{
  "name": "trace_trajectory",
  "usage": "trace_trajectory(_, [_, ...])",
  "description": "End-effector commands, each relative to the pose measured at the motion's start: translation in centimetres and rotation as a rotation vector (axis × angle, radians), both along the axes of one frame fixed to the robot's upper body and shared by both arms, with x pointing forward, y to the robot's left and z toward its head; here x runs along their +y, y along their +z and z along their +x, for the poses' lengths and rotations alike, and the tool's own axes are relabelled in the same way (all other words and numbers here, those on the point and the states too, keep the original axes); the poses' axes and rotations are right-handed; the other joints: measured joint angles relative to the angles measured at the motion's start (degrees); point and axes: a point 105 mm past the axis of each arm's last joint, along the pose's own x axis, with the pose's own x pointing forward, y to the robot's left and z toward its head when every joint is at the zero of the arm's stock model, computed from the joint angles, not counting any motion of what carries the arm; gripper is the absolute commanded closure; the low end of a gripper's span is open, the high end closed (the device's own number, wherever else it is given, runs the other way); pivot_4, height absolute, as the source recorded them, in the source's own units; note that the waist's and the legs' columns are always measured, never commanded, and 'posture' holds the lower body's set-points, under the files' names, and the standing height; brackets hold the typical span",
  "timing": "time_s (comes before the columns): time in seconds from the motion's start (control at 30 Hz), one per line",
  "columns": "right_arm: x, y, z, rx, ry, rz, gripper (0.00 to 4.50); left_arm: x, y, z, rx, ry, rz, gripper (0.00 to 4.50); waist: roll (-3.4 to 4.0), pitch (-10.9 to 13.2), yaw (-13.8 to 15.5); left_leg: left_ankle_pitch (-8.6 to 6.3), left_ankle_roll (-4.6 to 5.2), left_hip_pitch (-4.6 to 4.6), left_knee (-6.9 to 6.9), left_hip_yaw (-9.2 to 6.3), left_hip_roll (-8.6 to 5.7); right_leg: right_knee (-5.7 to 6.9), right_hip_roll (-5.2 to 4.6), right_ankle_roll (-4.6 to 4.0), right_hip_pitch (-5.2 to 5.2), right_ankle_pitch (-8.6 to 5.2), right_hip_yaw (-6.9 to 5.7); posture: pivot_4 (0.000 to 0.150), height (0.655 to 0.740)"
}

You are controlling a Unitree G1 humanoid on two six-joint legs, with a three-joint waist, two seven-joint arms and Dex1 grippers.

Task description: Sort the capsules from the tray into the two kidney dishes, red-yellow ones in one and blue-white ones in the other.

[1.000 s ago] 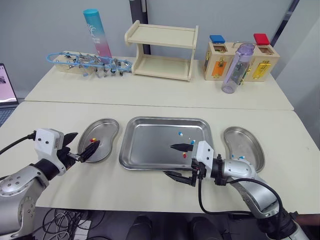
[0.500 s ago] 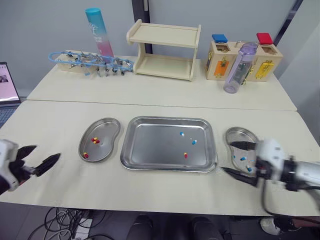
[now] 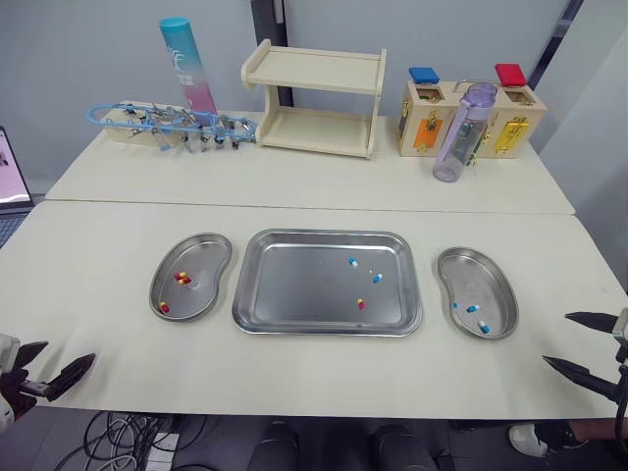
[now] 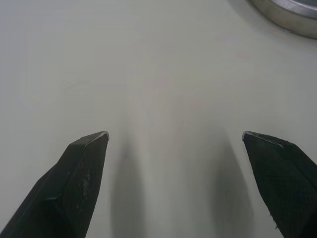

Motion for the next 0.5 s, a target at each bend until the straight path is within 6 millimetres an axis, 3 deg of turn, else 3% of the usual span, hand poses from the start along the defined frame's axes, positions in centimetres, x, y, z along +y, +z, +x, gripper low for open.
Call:
trace_trajectory(0.03, [-0.24,0.95,0.01,-0.041,0.007,-0.033,0.00,0.26,1.09,-0.14,-0.031,0.004,0.017,0.03,0.00,0.00,0.01,0.00,0.00,0.00,0.00,0.00,0.00,0.00,0.00,0.00,0.00,0.00,0.00,0.150,0.7400])
trace_trajectory(0.5, [0.68,0.82,0.33,-0.038,0.054,-0.030,0.00,0.11,1.03,-0.30,0.001,-0.032,0.026,0.03,-0.01,0.00,0.07,0.00,0.00,-0.01,0.00,0.00,0.00,0.00,0.00,0.00,0.01,0.00,0.00,0.150,0.7400])
